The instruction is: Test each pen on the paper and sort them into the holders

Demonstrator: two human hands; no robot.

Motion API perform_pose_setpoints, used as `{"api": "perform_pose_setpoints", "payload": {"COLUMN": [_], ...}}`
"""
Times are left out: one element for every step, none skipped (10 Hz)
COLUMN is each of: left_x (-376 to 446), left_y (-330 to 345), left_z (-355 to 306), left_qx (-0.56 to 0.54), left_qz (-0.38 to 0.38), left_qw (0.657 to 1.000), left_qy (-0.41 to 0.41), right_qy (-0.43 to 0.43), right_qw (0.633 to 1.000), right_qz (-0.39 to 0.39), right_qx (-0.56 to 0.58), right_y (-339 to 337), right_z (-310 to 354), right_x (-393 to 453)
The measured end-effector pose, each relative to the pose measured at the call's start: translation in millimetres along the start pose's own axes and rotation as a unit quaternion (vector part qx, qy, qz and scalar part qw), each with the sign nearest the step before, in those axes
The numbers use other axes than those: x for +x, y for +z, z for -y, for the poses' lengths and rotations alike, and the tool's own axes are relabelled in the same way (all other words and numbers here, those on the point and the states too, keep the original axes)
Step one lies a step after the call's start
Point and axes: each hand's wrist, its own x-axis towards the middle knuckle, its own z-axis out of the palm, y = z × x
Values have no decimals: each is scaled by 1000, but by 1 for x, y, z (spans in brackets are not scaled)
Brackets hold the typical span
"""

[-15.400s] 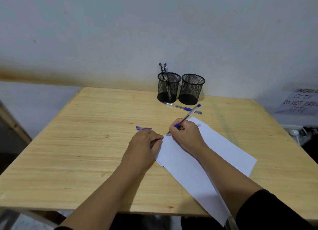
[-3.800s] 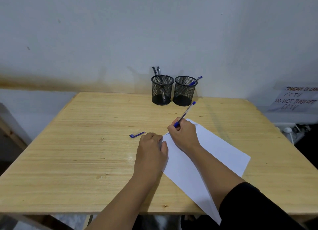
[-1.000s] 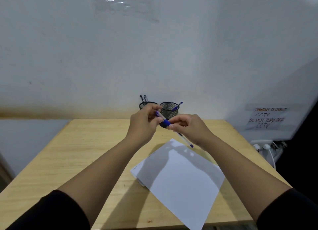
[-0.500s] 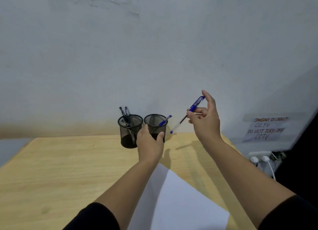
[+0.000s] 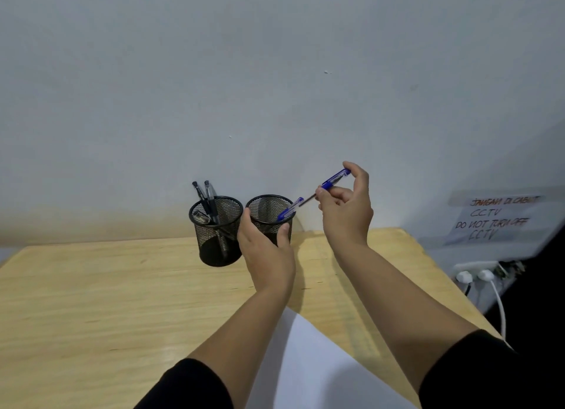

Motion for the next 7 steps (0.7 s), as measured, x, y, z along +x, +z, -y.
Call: {"api": "perform_pose_setpoints", "payload": {"left_x": [3, 4, 5, 5, 6, 5, 6], "left_y": [-1, -4, -8, -14, -19, -29, -38], "left_z": [2, 2, 0, -3, -3, -7, -6], "left_qx": [1, 1, 7, 10, 17, 23, 27], "left_qz": [-2, 7, 24, 53, 82, 115, 141], "left_qw": [1000, 1000, 1000, 998, 996, 993, 989], "left_qy": [1, -2, -4, -12, -21, -22, -21], "right_qy": [-9, -14, -17, -33, -44, -24, -8], "right_qw": [999, 998, 997, 995, 991, 982, 967], "right_qz": [27, 45, 47, 50, 69, 119, 164], "right_qx": [-24, -40, -55, -82, -104, -148, -195], "right_y": [4, 6, 4, 1, 0, 2, 3], "right_z": [-6, -9, -6, 1, 6, 11, 11], "right_x": [-1, -2, 0, 2, 1, -5, -11]}}
